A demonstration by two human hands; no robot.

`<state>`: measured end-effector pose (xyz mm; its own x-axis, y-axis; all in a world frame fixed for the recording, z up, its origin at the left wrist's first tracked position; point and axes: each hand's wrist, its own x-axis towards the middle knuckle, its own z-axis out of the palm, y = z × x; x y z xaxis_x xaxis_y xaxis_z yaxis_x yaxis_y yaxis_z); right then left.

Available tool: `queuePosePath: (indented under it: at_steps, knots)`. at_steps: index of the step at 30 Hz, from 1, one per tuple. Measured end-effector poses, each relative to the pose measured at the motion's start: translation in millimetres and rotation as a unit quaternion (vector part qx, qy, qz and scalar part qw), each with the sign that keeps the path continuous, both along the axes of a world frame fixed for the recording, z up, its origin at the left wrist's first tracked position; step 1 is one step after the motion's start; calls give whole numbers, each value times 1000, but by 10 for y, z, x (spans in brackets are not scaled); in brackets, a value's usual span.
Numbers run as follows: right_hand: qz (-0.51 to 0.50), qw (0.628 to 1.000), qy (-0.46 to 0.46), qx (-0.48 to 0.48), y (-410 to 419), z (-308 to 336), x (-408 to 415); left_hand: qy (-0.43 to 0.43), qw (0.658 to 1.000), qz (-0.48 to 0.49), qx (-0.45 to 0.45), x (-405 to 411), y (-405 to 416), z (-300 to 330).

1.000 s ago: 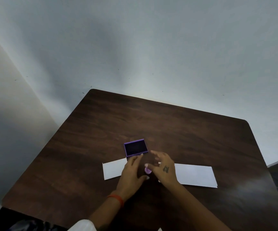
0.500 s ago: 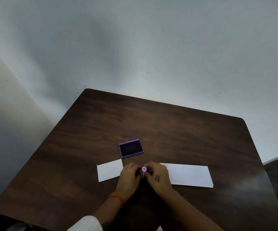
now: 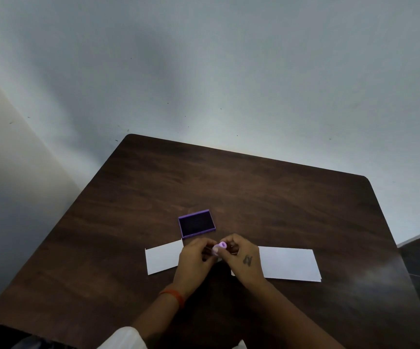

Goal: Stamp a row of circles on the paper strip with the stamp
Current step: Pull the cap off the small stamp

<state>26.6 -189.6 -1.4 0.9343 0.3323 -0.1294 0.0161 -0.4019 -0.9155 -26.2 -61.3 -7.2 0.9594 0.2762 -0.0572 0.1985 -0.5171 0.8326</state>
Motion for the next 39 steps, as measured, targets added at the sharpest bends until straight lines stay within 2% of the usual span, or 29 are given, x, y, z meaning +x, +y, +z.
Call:
queuePosePath:
  at_steps: [8,15,18,25,28,39]
  knots:
    - [-23,995,91,42,-24,35,74,-25,1000,2,-1,-6,11,70]
    - [23,987,139,72,-92,88,133,-8,1000,-8,14,-5,34,106]
    - [-13,983,169,67,-81,109,155,-15,1000,-2,22,10,19,131]
    - [28,985,160,63,-136,161,197,-15,999,-3,33,22,5,149]
    - [14,978,193,80,-127,145,186,-22,999,-3,37,27,-4,155]
    - [17,977,193,88,-126,122,161,-30,998,-15,59,37,-2,157]
